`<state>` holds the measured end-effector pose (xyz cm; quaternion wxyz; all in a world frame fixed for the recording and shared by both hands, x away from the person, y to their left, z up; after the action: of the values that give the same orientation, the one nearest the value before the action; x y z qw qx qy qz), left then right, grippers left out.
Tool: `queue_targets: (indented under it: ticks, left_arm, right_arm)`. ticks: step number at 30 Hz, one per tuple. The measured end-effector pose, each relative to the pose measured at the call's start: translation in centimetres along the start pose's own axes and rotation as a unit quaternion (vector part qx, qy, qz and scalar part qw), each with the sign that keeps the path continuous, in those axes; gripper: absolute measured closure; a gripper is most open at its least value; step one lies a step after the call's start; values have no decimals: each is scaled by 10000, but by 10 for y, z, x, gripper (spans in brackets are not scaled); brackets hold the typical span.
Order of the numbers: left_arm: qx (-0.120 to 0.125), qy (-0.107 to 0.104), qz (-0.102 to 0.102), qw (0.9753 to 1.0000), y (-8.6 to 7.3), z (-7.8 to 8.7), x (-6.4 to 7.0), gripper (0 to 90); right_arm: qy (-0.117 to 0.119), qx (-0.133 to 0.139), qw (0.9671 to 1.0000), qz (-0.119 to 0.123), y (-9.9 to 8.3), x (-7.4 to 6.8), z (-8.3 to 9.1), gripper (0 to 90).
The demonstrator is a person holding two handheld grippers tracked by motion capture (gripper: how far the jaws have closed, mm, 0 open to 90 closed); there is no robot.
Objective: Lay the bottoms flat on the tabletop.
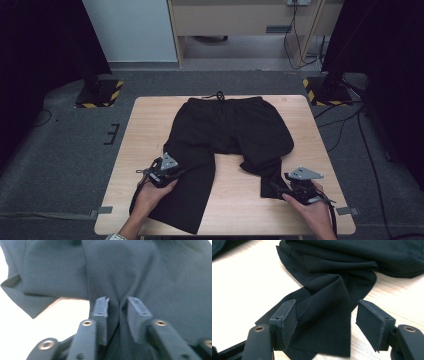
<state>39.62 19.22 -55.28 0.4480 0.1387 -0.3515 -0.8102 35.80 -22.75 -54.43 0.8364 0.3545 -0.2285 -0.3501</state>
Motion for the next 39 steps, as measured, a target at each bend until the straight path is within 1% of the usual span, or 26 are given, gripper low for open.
queue_targets:
  ticks: [3, 5, 9, 11, 13, 14, 15, 17, 18, 19, 20, 21, 22, 23, 25, 26, 27, 28, 30, 32, 34, 35, 36, 37, 39]
  left_arm:
    - [-108, -53, -34, 9999, -6, 7, 4, 817]
    - [-178, -114, -52, 9998, -13, 15, 7, 843]
    - [-341, -151, -42, 9993, -27, 32, 13, 868]
    - [-416, -137, -56, 9990, -35, 41, 16, 871]
    - [-506, -43, -64, 9987, -43, 50, 18, 871]
    - [-513, 2, -38, 9987, -46, 54, 18, 871]
    - [-527, 46, 4, 9986, -49, 57, 16, 871]
    - [-451, 61, 96, 9989, -53, 62, 13, 862]
    - [-377, 110, 146, 9991, -54, 63, 11, 842]
    - [-248, 190, 198, 9993, -54, 64, 9, 778]
    - [-63, 272, 291, 9992, -53, 64, 5, 662]
    - [80, 319, 363, 9988, -52, 64, 3, 534]
    - [221, 359, 407, 9983, -49, 65, 1, 472]
    - [377, 407, 430, 9975, -47, 66, -1, 428]
    - [586, 484, 496, 9959, -42, 67, -4, 351]
    - [630, 513, 492, 9955, -40, 67, -6, 337]
    - [695, 562, 490, 9948, -37, 66, -7, 336]
    - [765, 567, 525, 9941, -34, 64, -8, 329]
    - [882, 587, 496, 9931, -26, 60, -11, 317]
    - [955, 609, 461, 9925, -17, 53, -12, 308]
    - [958, 610, 376, 9928, -9, 45, -13, 299]
    - [949, 622, 325, 9930, -5, 40, -14, 297]
    - [946, 606, 278, 9933, -1, 36, -13, 292]
    - [947, 580, 258, 9935, 1, 32, -13, 289]
    - [932, 544, 170, 9940, 9, 23, -12, 287]
  right_arm:
    - [32, -1, 10000, 18, 2, -1, -4, 308]
    - [37, 5, 10000, 58, 4, -2, -6, 307]
    - [16, 30, 10000, 65, 9, -1, -13, 296]
    - [3, 27, 10000, 69, 12, 0, -18, 285]
    - [-14, -39, 9999, 102, 15, 1, -25, 290]
    - [-29, -84, 9999, 112, 16, 1, -27, 301]
    - [-31, -114, 9998, 156, 17, 2, -30, 335]
    - [-44, -133, 9997, 195, 18, 3, -35, 408]
    - [-47, -181, 9996, 188, 19, 4, -36, 483]
    - [-51, -196, 9996, 200, 19, 5, -37, 563]
    - [-57, -201, 9996, 200, 20, 6, -37, 626]
    - [-35, -193, 9997, 174, 20, 7, -37, 715]
    - [-16, -161, 9997, 191, 20, 8, -36, 763]
    - [-3, -123, 9998, 171, 20, 9, -34, 814]
    - [20, -54, 9998, 171, 20, 10, -30, 863]
    - [44, -7, 9999, 104, 19, 10, -26, 870]
    - [51, 27, 9999, 109, 18, 10, -24, 871]
    - [55, 42, 9999, 110, 17, 9, -21, 872]
    - [71, 22, 9999, 107, 12, 7, -14, 872]
    - [79, 35, 9999, 148, 6, 2, -2, 872]
    - [60, 44, 9998, 173, 1, -1, 9, 873]
    - [85, 61, 9998, 171, -2, -2, 17, 872]
    - [124, 91, 9998, 133, -6, -4, 25, 872]
    - [150, 86, 9997, 146, -10, -7, 33, 871]
    - [146, -26, 9996, 228, -19, -12, 46, 868]
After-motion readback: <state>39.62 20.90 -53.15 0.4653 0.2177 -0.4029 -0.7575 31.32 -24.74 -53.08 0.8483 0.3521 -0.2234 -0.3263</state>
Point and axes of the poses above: each handheld gripper's, and its own axes: z roughly backward along the jaws, y roughly out of its top, x roughly to its right, the point moved 4 cm from there along -z, roughly forward along the jaws, and after that the axes turned 12 degrees about z, right-handed, at the moved point
